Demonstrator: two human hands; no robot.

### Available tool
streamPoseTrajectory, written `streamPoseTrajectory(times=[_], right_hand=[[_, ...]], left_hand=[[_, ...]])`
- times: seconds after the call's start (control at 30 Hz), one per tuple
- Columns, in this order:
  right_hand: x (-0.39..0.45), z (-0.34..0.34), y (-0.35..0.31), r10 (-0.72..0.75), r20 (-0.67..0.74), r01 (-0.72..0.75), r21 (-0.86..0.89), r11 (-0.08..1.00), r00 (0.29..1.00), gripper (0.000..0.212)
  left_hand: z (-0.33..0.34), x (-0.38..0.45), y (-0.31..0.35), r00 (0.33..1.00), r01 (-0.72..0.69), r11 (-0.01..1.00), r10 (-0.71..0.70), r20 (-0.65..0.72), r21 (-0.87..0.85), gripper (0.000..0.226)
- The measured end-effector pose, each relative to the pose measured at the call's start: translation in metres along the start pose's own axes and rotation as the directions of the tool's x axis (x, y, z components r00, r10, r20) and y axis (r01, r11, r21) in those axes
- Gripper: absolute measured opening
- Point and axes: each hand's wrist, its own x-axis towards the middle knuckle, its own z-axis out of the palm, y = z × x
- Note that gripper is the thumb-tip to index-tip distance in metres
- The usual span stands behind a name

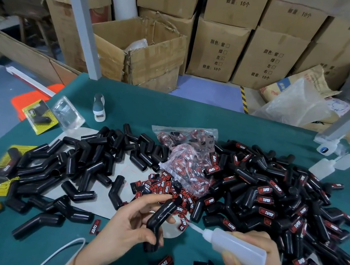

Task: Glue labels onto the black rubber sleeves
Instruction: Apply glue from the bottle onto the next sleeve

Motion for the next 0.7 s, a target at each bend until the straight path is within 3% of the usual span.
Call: streamPoseTrajectory(times=[0.7], right_hand=[[-0.0001, 0.001, -0.0052, 0.086, 0.005, -0.086, 0.015, 0.996, 0.996, 0.028]], left_hand=[[0.0009, 0.0012, -0.0035, 1.0, 0.012, 1.0, -0.011, -0.023, 0.019, 0.079]])
